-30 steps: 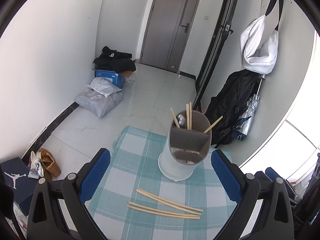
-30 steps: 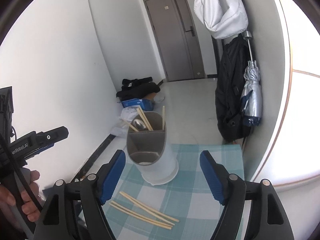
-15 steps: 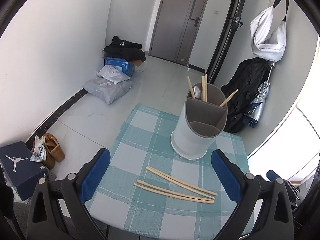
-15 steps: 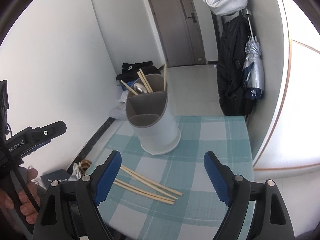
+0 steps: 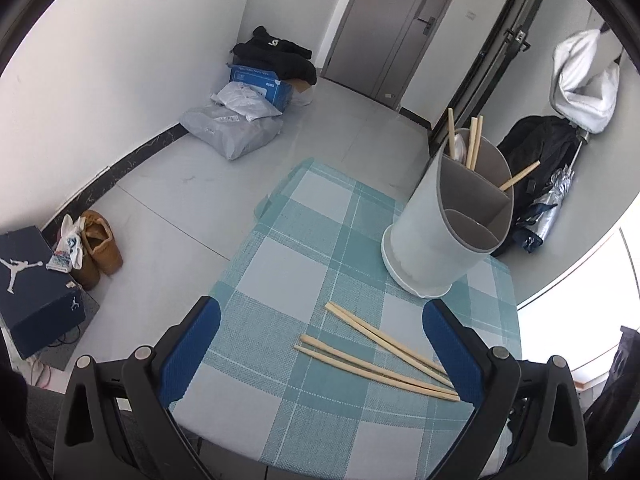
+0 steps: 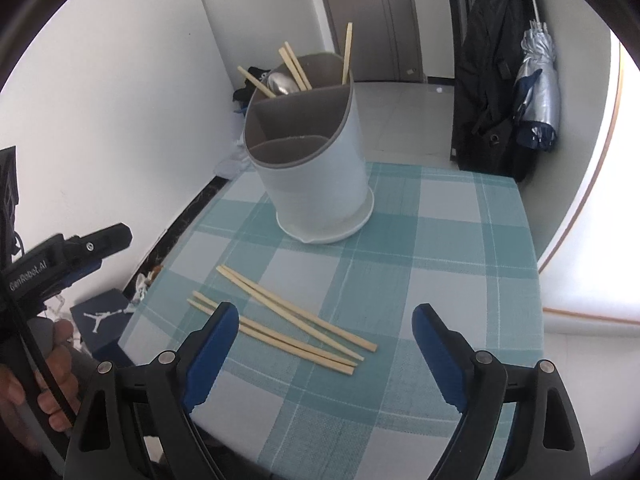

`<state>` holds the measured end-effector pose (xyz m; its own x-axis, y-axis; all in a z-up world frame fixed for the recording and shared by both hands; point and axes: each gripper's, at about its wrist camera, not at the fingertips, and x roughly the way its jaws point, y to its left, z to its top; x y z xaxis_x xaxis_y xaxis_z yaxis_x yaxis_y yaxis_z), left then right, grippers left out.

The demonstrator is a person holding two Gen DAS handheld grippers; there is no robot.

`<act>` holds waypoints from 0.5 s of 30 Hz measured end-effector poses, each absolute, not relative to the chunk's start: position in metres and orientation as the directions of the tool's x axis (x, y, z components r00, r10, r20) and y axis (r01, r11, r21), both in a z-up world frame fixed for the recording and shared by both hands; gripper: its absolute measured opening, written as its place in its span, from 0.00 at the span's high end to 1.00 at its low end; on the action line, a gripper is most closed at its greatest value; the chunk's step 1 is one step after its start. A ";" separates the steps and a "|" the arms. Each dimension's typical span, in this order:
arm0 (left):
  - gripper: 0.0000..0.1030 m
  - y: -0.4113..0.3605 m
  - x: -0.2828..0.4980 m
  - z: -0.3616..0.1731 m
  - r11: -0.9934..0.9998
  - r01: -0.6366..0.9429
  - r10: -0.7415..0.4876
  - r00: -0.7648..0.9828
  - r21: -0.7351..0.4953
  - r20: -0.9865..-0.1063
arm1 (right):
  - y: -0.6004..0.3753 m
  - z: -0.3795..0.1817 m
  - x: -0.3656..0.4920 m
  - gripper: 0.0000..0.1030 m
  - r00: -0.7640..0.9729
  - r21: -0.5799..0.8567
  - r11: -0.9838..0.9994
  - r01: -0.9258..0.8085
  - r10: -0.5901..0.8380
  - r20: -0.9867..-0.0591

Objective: Organize utensils
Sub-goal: 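Move both grippers back down toward the remaining chopsticks, then lower the right gripper onto a chopstick and close it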

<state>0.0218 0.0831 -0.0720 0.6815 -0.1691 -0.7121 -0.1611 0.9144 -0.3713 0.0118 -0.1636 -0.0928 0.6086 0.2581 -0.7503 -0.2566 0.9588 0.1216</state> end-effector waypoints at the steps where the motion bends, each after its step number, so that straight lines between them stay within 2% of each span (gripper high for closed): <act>1: 0.03 0.085 0.023 -0.073 0.911 -0.161 -0.177 0.679 -0.381 -0.712 | -0.161 -0.096 0.014 0.14 0.601 0.118 0.959 -0.256 0.254 -0.758; 9: 0.03 0.113 0.033 -0.081 0.859 -0.193 -0.253 0.643 -0.473 -0.722 | -0.122 -0.113 0.054 0.15 0.499 0.068 0.929 -0.364 0.256 -0.828; 12: 0.03 0.124 0.037 -0.087 0.831 -0.214 -0.287 0.625 -0.513 -0.726 | -0.101 -0.123 0.071 0.21 0.457 0.054 0.908 -0.415 0.260 -0.851; 15: 0.03 0.134 0.040 -0.093 0.810 -0.246 -0.297 0.611 -0.533 -0.734 | -0.082 -0.134 0.082 0.33 0.414 0.040 0.883 -0.468 0.259 -0.873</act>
<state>0.0401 0.1336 -0.0929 0.6107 -0.2974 -0.7339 -0.2460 0.8097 -0.5328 0.0817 -0.0820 -0.1340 0.4139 0.2593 -0.8726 -0.4679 0.8829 0.0405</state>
